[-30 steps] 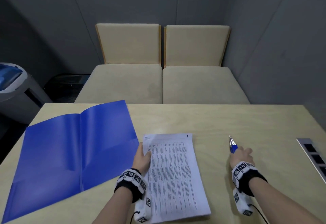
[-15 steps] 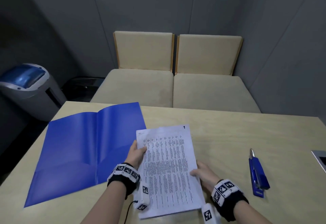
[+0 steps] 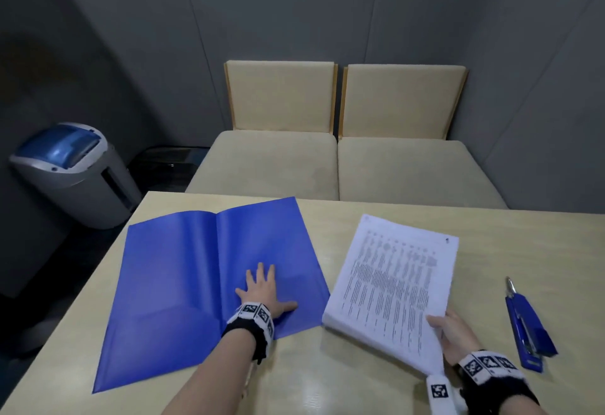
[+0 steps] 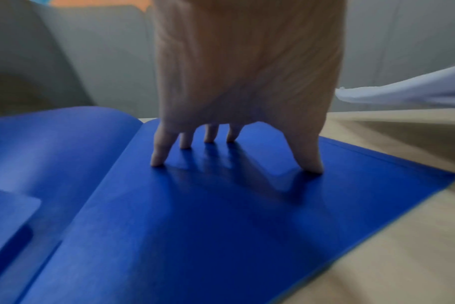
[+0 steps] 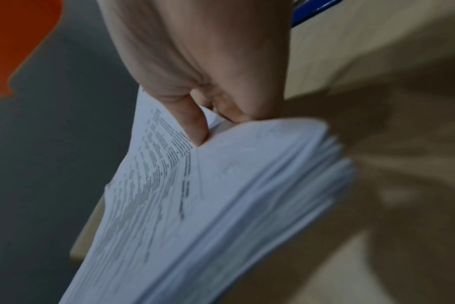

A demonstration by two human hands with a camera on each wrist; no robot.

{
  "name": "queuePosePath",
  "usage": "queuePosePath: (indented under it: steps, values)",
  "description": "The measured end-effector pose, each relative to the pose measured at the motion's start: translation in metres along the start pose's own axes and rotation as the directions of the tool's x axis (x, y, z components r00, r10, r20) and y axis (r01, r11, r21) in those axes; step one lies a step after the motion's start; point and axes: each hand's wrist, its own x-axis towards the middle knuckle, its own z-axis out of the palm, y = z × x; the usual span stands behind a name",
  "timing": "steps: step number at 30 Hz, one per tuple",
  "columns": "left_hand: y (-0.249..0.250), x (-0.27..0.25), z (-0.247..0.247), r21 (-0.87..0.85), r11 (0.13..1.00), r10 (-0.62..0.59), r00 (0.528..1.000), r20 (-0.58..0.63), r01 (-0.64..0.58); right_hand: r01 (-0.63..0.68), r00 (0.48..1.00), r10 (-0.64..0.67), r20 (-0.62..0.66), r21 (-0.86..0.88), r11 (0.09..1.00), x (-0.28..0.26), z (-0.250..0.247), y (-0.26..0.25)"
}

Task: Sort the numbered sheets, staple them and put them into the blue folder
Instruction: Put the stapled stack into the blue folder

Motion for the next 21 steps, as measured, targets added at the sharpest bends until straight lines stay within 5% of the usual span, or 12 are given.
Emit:
queuePosePath:
  steps: [5,10,12,17,21]
  values:
    - [0.053,-0.031,0.028,0.081,0.983,0.160,0.986,0.042,-0.163,0.028,1.000,-0.030,0.001,0.283,0.959,0.004,0.021,-0.029]
    - [0.107,-0.059,0.050,0.054,0.968,0.243,0.970,0.022,-0.244,-0.083,0.993,0.113,-0.039,0.454,0.887,0.031,0.044,-0.044]
    - [0.107,-0.064,0.050,0.057,0.963,0.263,0.965,-0.013,-0.262,-0.141,0.984,0.175,-0.038,0.442,0.886,0.034,0.052,-0.044]
    - [0.083,-0.062,0.048,0.180,0.938,0.278,0.952,0.125,-0.297,-0.152,0.972,0.200,-0.122,0.323,0.934,0.039,0.061,-0.034]
    - [0.070,-0.055,0.051,0.212,0.910,0.336,0.933,0.128,-0.356,-0.136,0.979,0.184,-0.084,0.399,0.907,0.051,0.063,-0.029]
